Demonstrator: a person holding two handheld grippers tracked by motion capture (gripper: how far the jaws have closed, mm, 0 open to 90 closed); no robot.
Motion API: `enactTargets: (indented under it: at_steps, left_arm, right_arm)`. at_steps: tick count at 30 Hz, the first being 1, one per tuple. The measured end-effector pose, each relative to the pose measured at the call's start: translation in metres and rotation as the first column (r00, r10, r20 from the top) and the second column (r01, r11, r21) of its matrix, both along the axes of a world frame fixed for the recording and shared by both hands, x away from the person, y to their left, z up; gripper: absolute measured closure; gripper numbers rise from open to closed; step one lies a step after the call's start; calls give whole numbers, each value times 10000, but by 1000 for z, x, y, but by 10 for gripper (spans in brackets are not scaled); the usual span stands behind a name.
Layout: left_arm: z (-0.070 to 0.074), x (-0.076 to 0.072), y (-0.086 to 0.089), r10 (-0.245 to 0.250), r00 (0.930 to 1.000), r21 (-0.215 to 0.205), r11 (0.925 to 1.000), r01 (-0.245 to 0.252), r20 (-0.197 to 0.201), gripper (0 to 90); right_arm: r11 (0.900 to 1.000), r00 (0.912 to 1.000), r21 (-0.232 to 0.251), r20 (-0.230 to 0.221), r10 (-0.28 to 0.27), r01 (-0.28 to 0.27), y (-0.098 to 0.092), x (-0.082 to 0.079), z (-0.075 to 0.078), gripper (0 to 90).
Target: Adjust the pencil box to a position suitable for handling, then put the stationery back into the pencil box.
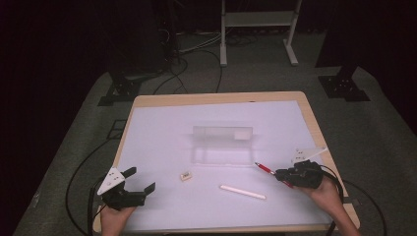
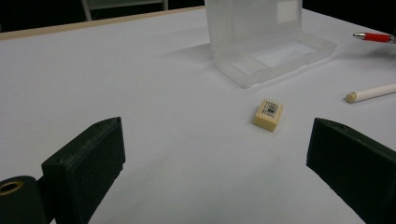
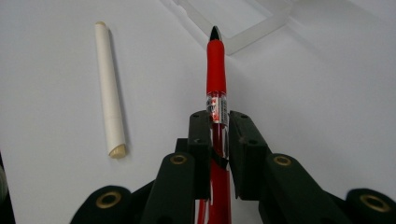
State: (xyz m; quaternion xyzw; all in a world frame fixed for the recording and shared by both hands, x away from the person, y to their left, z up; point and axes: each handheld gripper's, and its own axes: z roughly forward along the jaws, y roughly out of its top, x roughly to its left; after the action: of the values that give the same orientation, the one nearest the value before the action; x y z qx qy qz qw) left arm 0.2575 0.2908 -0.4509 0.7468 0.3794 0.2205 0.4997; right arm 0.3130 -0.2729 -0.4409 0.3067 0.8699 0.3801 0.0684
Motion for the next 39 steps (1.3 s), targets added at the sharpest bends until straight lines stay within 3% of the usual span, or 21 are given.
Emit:
enactTargets:
  at_steps: [11,23,39]
  left_arm:
    - [0,2,2,16,10000,1,10000,-16,6,36]
    - [0,-2,3,21,10000,-70,10000,-21,49,35]
    - [1,-3,1,1,10000,-32,10000,-1,40,35]
  right_arm:
    - [9987,9989,240,-42,459,-458,4,9,23,787]
    - [9930,9927,212,340,1154,-1162,28,24,61,786]
    - [9862,9862,126,159,1649,-1651,44,45,70,786]
